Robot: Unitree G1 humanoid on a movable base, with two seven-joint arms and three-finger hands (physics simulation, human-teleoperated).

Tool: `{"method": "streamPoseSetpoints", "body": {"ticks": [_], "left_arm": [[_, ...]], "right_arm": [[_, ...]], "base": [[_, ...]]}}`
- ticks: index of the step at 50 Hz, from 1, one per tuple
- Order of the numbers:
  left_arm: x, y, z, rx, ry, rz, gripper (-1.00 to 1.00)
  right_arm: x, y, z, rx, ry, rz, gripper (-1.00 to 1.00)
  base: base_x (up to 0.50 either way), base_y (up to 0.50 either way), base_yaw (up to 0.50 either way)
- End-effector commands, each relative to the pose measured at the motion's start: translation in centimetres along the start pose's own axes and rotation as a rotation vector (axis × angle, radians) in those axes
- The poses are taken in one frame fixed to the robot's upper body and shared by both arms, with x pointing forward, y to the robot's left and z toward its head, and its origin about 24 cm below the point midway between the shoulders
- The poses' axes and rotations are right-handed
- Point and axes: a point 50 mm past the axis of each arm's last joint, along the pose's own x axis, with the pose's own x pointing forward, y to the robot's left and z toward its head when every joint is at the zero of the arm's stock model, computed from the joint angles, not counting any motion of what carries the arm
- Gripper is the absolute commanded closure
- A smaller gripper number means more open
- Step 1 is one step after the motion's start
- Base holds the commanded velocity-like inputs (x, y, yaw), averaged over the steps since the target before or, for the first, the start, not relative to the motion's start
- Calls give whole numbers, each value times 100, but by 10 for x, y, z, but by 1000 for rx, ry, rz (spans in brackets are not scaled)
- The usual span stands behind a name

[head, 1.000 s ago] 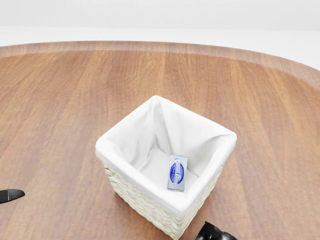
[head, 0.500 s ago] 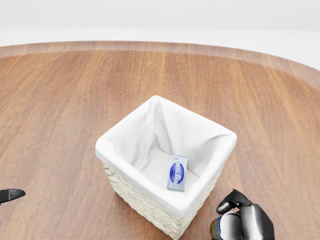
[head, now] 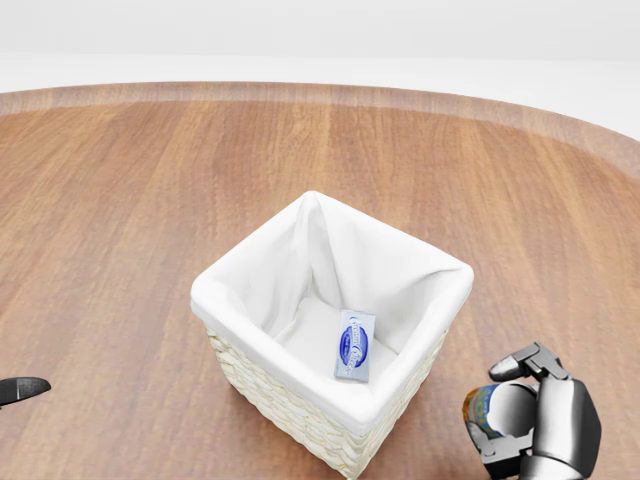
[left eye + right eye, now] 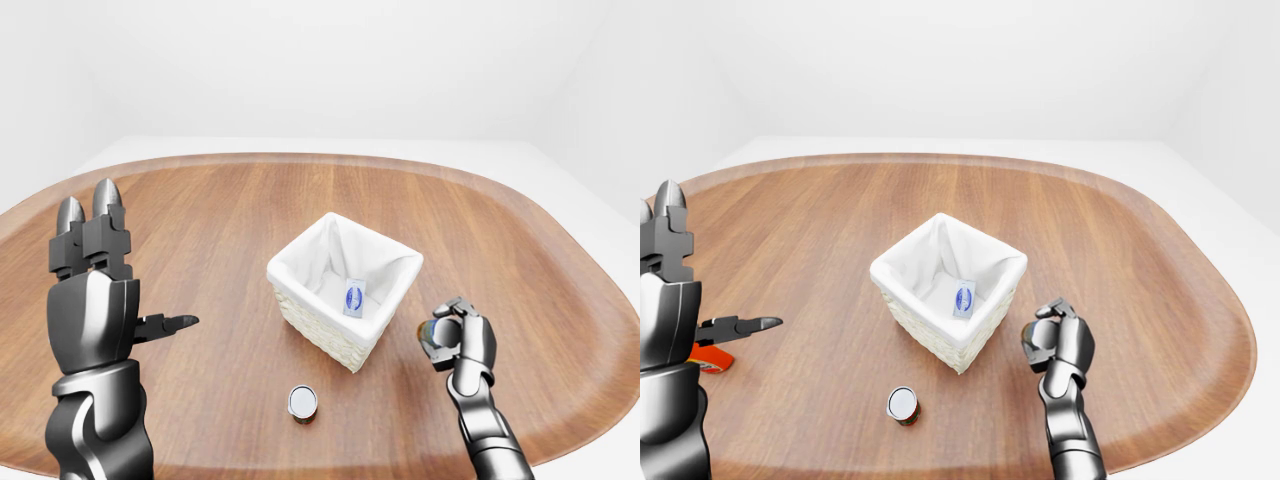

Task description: Pick up the alphabet soup and the cream cheese box, and put them in the basket.

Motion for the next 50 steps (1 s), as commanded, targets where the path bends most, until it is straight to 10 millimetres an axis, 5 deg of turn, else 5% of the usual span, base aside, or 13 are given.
{"method": "streamPoseSetpoints", "body": {"ticks": [1, 33, 50], "left_arm": [[0, 0, 1, 2, -4, -1, -100], [-1, 1, 2, 0, -4, -5, -100], [-1, 1, 2, -7, -7, -1, -100]], "right_arm": [[15, -17, 3, 91, 65, -98, 100], [7, -89, 102, 268, -320, -384, 100], [-11, -109, 161, 334, -583, -420, 100]], "base": [[0, 0, 0], [0, 0, 0], [0, 0, 0]]}}
